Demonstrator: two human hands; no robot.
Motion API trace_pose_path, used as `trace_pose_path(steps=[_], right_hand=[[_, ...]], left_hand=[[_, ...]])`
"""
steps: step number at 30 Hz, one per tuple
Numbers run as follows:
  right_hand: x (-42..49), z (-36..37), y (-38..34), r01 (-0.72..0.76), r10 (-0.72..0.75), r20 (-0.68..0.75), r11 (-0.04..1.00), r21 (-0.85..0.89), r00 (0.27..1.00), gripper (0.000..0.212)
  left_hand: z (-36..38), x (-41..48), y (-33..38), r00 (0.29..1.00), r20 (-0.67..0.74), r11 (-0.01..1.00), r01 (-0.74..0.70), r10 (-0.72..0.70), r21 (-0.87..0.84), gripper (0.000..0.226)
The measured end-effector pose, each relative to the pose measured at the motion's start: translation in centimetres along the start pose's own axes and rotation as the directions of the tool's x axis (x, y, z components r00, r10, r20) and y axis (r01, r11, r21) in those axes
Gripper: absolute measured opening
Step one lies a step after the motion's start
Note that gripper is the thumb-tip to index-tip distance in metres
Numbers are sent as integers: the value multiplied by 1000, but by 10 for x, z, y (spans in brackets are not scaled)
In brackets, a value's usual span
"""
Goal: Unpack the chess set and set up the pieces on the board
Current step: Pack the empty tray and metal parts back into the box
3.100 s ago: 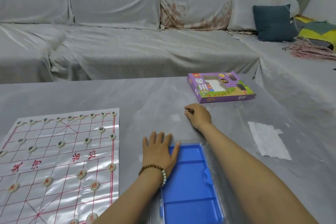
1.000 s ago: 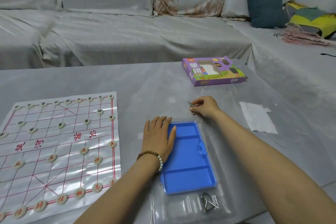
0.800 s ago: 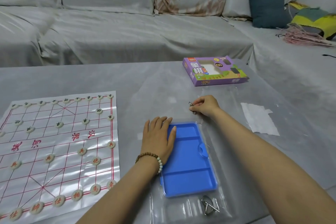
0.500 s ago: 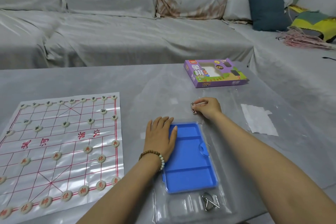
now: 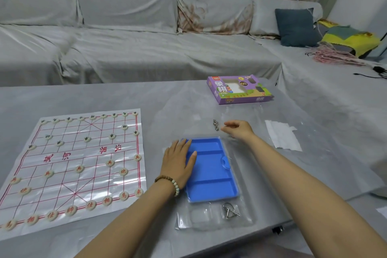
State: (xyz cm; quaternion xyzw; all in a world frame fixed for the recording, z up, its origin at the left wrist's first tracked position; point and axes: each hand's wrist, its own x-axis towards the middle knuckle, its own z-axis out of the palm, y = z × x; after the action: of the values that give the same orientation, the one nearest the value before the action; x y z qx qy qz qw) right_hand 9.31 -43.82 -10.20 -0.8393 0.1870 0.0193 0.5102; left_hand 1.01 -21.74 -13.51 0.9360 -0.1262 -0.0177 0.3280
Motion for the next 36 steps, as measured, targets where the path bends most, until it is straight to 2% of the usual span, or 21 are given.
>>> trace_pose_path(steps=[4,7,11,14,17,19,23,25,27,32,36], right_hand=[[23,12,4,-29,29,3,998,-60,1000,55],[46,25,3,15,-20,-25,984,-175,999,56],[70,38,-2,98,-89,44,960,-264,995,28],[81,37,-6,126,-100,97,938,-324,990,12],[83,33,-10,145,-91,162,922,-360,983,8],[84,28,-8,132,-103,119,956,-261,987,15],[72,3,5,119,-114,-130,993,28,985,21],[62,-9,14,99,-79,-173,989,113,982,17],[52,-18,22,78,-47,-155,976,203,987,12],[43,-24,31,35,7,-100,911,411,995,13],[44,-18,33,-65,81,-9,856,513,997,7]], left_hand=[[3,26,3,1000,-1,1000,2,-2,28,50],[8,49,4,1000,4,998,28,-28,65,50],[9,79,-1,999,-15,995,34,-32,97,49],[7,90,-6,999,-36,998,36,-34,54,48],[3,99,-6,998,-55,999,39,-38,15,45],[4,106,-5,999,-44,1000,29,-30,-8,44],[12,139,5,989,134,984,86,-66,-154,50],[18,158,13,978,197,990,91,-68,-110,54],[23,173,19,972,230,997,59,-45,-55,49],[29,191,21,974,227,998,5,8,-58,17],[28,193,19,964,263,999,-35,38,-19,12]])
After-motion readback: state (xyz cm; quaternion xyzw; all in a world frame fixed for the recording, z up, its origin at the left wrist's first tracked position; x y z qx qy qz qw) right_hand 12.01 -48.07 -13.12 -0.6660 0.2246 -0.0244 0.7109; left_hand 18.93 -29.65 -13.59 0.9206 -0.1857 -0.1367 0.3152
